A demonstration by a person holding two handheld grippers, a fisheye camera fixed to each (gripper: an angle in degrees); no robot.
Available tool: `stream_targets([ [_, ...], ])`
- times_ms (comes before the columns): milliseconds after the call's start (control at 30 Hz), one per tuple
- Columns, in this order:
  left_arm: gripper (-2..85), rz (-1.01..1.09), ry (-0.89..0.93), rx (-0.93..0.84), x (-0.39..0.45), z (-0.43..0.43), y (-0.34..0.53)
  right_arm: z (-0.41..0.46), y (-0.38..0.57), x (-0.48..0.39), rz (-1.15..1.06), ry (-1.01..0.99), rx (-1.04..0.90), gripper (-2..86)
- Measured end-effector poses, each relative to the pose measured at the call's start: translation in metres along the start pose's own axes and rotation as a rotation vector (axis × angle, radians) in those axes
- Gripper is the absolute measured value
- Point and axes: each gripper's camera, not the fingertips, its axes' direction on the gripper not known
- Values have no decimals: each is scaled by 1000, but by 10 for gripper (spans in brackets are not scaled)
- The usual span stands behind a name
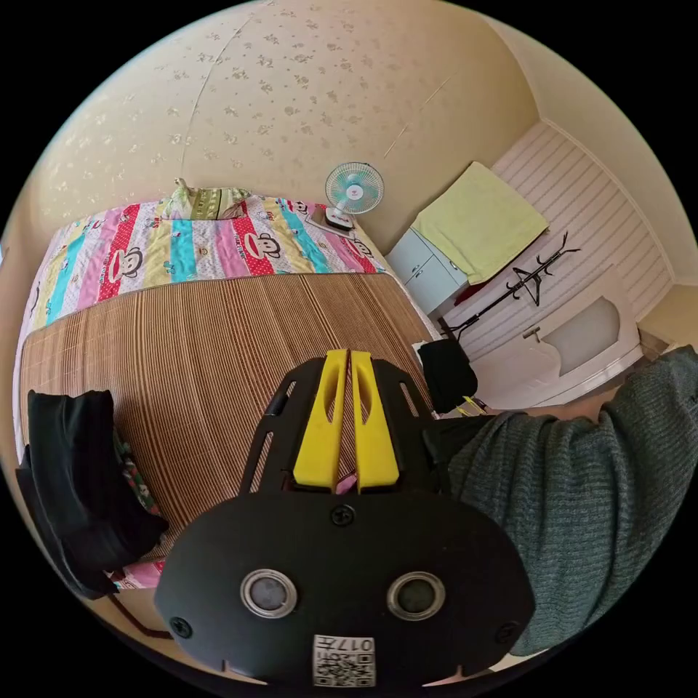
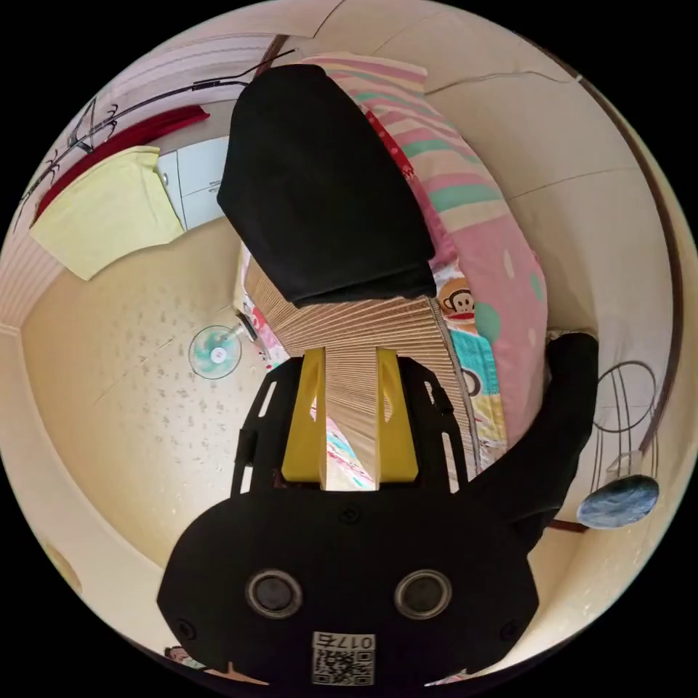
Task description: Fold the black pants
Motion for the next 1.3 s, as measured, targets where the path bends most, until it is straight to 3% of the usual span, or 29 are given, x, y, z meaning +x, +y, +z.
stream_targets([
  [67,-10,-25,-30,-5,5,8,5,-2,-11,-12,-5,36,14,107],
  [433,-10,-119,-93,-41,25,71,4,-2,-21,40,260,-313,153,113],
  [600,-10,-142,-48,19,25,92,-1,5,-5,60,277,-443,201,62],
  [733,-10,-177,-23,20,14,116,5,11,12,71,171,-750,258,23],
  [833,-10,-189,-31,24,8,126,13,19,18,41,-158,-1131,252,10],
  [867,-10,-189,-37,23,6,127,15,24,19,13,-304,-1225,181,6],
  [933,-10,-192,-63,14,-2,129,19,29,25,-41,-505,-1233,48,3],
  [1100,-10,-208,-90,38,-23,129,25,83,108,-211,-1009,-1026,-518,1],
  [1133,-10,-219,-84,46,-28,129,24,94,123,-224,-1051,-1001,-596,1],
  [1200,-10,-224,-64,66,-34,131,22,151,195,-255,-1179,-857,-934,2],
  [1300,-10,-212,-51,80,-39,137,16,232,289,-242,-1199,-734,-1367,1],
])
